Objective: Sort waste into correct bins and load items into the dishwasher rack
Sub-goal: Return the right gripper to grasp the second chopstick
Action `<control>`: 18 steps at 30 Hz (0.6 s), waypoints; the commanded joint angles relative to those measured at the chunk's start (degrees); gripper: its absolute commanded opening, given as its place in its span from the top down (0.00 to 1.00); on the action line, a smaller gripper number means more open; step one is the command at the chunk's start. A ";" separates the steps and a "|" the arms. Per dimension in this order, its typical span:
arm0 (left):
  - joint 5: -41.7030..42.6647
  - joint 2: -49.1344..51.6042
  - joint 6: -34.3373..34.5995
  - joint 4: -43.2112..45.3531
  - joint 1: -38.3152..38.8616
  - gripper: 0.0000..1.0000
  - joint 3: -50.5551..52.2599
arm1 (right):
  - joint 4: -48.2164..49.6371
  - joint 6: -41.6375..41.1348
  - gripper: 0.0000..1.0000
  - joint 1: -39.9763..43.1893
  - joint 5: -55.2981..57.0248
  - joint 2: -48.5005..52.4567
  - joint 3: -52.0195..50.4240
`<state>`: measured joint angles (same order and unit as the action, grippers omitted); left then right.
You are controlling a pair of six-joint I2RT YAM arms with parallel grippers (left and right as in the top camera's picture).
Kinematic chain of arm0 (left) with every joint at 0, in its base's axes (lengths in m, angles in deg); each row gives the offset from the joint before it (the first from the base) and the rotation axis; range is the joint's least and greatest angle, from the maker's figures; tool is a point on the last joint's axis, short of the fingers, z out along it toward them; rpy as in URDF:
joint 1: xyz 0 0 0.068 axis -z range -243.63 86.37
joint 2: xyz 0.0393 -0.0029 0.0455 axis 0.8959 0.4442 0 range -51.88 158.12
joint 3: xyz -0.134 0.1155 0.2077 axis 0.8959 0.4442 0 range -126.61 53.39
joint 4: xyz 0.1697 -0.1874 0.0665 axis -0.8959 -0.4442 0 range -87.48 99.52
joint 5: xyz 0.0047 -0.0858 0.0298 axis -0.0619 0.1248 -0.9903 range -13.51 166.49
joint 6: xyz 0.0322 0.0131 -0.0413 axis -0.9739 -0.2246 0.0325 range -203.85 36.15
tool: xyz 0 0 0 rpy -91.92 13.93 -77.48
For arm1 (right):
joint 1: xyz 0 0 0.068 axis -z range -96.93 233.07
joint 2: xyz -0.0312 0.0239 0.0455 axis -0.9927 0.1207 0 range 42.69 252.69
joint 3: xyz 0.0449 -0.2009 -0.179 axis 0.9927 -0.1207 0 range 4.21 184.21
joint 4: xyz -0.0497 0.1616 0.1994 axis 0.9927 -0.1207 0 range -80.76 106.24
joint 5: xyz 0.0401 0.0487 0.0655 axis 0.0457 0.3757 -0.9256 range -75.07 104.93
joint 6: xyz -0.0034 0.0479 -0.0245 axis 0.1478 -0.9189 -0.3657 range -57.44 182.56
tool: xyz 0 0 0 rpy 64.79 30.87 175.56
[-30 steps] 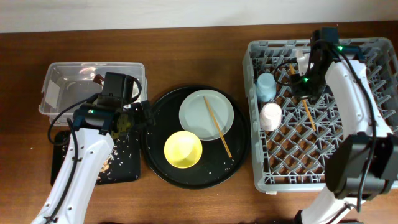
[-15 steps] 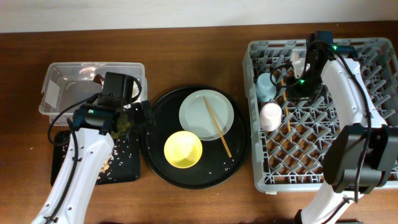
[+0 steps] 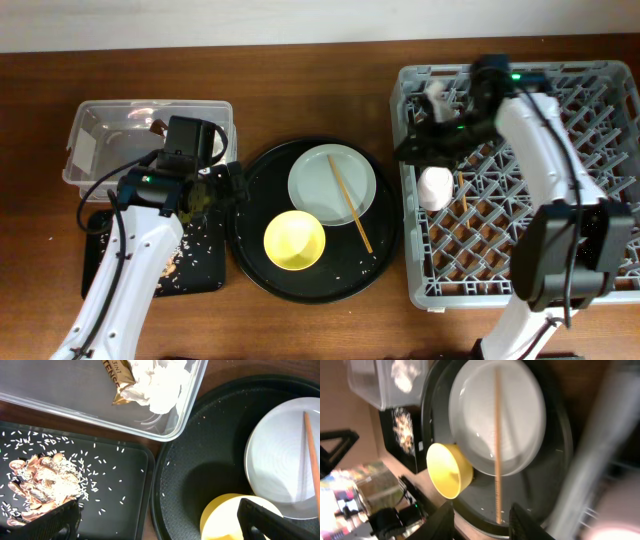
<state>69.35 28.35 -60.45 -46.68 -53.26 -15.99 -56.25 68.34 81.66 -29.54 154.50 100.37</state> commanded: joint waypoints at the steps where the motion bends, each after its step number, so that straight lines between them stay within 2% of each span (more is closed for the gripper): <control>1: -0.66 -1.18 -0.33 -0.04 -0.22 0.01 -0.74 | 0.98 -0.83 0.65 -8.09 7.23 -0.55 0.50; 3: -0.66 -1.18 -0.33 -0.04 -0.22 0.01 -0.74 | 2.25 -2.93 0.65 -12.39 13.51 -0.52 0.48; 6: -0.66 -1.18 -0.33 -0.04 -0.22 0.01 -0.74 | 4.59 -9.35 0.63 -18.93 28.83 -0.52 0.48; 10: -0.66 -1.18 -0.33 -0.04 -0.22 0.00 -0.74 | 5.51 -13.33 0.59 -24.98 40.33 -0.52 0.48; 18: -0.66 -1.18 -0.33 -0.04 -0.20 0.01 -0.74 | 8.46 -15.58 0.59 -28.55 41.31 0.63 -1.77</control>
<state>69.35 28.35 -60.45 -46.68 -53.26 -15.99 -49.75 55.49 53.90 8.78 154.50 100.35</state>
